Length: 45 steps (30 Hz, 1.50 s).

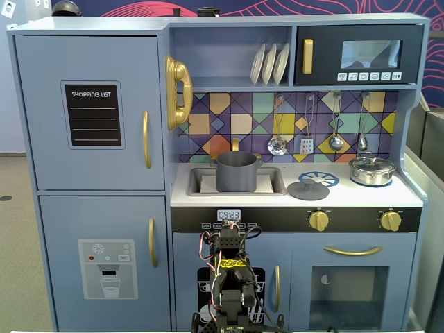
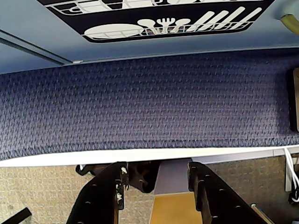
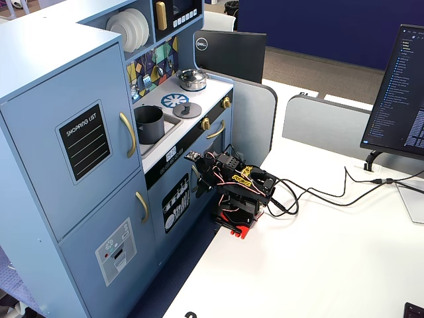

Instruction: Pick up the lid from the counter and put it on the gray recipient

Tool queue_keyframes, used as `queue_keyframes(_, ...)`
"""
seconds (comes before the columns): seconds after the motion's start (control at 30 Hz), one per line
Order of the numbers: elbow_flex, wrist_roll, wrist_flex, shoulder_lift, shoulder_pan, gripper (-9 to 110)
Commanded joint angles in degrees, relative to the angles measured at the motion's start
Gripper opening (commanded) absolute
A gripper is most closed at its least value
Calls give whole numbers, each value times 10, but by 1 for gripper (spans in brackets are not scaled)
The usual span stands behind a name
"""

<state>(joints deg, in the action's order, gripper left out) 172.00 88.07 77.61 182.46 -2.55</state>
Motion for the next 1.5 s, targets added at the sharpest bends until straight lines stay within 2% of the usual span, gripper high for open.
queue_keyframes(0.0,0,-21,99,-4,50,0)
queue_keyframes(0.4,-18,-25,76,-11,70,0)
queue_keyframes(0.57,-278,-56,32,-191,85,0)
queue_keyframes(0.7,-452,-20,14,-276,109,0)
queue_keyframes(0.93,-523,38,-25,-291,152,0)
queue_keyframes(1.07,-522,71,-127,-282,203,0)
queue_keyframes(1.17,-510,79,-250,-279,258,0)
queue_keyframes(1.3,-470,35,-441,-287,329,0)
queue_keyframes(1.47,-419,11,-577,-301,365,0)
